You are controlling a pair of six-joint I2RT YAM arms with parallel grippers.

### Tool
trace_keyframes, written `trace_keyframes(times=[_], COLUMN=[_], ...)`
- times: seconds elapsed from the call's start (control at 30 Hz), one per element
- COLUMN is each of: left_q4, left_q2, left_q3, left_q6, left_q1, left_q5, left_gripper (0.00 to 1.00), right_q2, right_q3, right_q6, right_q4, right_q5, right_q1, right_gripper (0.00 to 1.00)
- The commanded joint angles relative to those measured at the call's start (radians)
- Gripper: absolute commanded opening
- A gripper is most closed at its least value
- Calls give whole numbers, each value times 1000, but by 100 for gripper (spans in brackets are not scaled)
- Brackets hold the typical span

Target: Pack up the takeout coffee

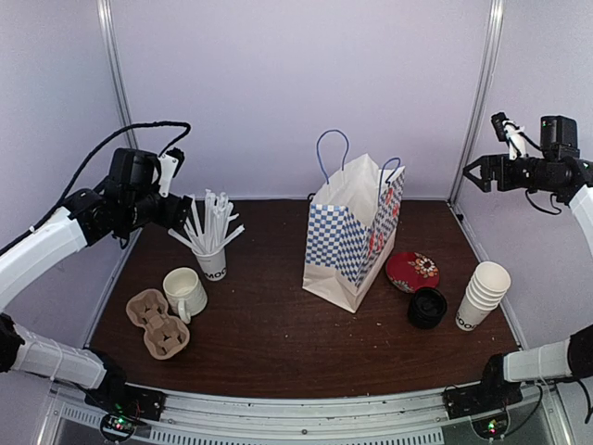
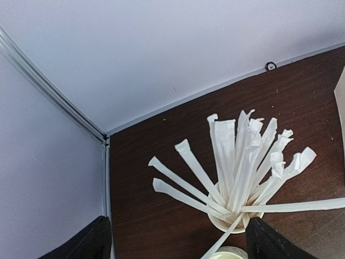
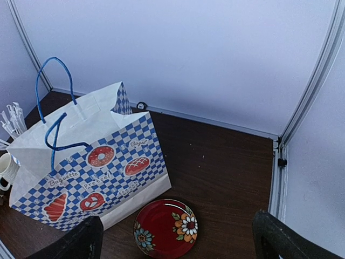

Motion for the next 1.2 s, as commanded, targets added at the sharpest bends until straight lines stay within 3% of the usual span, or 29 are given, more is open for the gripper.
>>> trace_keyframes(times=[0.0, 0.3, 0.53, 0.63, 0.83, 1.0, 1.17], left_q4=[60, 9, -20, -29, -44, 54, 121], left_q2=[-77, -162, -128, -78, 95, 202, 292], left_q3=[-34, 13, 54, 66, 123, 123, 143], left_q6=[2, 34, 72, 101, 145, 139, 97], left_q1=[51, -19, -232, -365, -574, -654, -682], left_q5=[103, 344, 492, 495, 517, 575, 658], left_gripper=[86, 71, 53, 54, 67, 78, 77], right_q2=[-31, -95, -162, -187, -229, -239, -192], right_q3=[-47, -101, -135, -159, -226, -282, -297], right_q6=[-18, -254, -472, -556, -695, -761, -760], right_q4=[-19, -247, -493, -591, -755, -813, -784], right_q5=[72, 60, 105, 161, 288, 366, 419], right_q1=[29, 62, 77, 82, 86, 88, 89], right_gripper=[99, 97, 70, 64, 58, 54, 48])
